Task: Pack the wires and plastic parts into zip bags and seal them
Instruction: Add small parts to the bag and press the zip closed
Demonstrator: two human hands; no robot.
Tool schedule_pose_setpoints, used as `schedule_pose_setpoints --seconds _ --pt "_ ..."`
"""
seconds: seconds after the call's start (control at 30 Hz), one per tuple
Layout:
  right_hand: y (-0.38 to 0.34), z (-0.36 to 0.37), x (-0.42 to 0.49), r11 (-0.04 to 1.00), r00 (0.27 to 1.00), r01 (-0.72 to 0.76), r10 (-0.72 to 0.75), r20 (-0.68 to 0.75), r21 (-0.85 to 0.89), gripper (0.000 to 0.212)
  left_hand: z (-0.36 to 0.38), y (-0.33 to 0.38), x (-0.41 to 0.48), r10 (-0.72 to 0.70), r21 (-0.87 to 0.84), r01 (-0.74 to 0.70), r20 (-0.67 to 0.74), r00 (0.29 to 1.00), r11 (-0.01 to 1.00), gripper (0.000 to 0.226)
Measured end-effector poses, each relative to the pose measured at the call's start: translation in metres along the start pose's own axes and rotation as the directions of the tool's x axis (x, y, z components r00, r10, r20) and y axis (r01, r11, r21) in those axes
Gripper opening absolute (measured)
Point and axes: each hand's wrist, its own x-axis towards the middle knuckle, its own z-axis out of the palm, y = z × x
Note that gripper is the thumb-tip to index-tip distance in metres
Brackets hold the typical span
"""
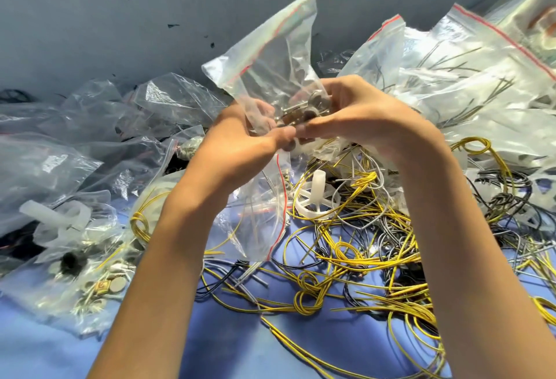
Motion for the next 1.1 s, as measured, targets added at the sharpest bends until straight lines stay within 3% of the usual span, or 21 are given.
schedule_pose_setpoints --seconds 0.1,0.2,0.33,0.47,0.53,0.73,0.83,0.9,1.03,1.1 --pt "-0.003 0.001 -0.003 1.0 0.999 -0.009 0.01 -0.031 0.013 0.032 -0.001 0.003 0.0 -0.025 -0.094 0.029 0.05 0.998 0.995 0.032" --pt "-0.005 0.003 0.0 0.998 0.994 -0.053 0.049 -0.102 -0.045 0.046 -0.002 0.003 0.0 -0.058 -0.163 0.067 0.055 0.997 0.984 0.021" --pt "-0.008 0.004 -0.002 0.998 0.998 -0.059 0.058 -0.025 -0.005 0.032 -0.006 -0.002 0.001 -0.024 -0.092 0.025 0.011 1.0 0.995 0.039" --pt "-0.004 0.003 -0.001 1.0 0.999 -0.023 0.023 -0.029 -0.005 0.02 -0.007 -0.006 0.002 -0.077 -0.083 0.079 0.025 0.997 0.993 0.071" --pt "-0.005 0.002 0.0 0.997 0.999 -0.008 0.005 -0.045 -0.076 0.008 -0.006 -0.008 0.004 -0.064 -0.07 0.062 -0.029 0.998 0.996 0.082" --pt "0.002 -0.008 0.0 0.908 0.99 -0.114 0.069 -0.123 -0.403 0.02 -0.011 -0.009 0.003 0.075 0.132 -0.042 -0.263 0.962 0.99 0.112" --pt "-0.006 -0.013 -0.004 0.882 0.99 -0.085 0.02 -0.142 -0.464 0.023 -0.018 -0.004 -0.003 0.191 0.321 -0.11 -0.234 0.953 0.941 0.095" --pt "-0.013 -0.016 -0.007 0.875 0.991 -0.053 -0.012 -0.131 -0.482 0.026 -0.021 0.001 -0.005 0.185 0.31 -0.137 -0.13 0.974 0.941 0.079" --pt "-0.028 -0.016 -0.02 0.84 0.997 -0.01 0.05 0.059 -0.543 0.044 -0.025 0.006 -0.007 0.23 0.372 -0.203 -0.028 0.973 0.906 0.063" --pt "-0.035 -0.014 -0.025 0.86 0.985 0.006 0.082 0.151 -0.51 0.037 -0.031 0.012 -0.011 0.262 0.396 -0.254 0.037 0.964 0.882 0.062"
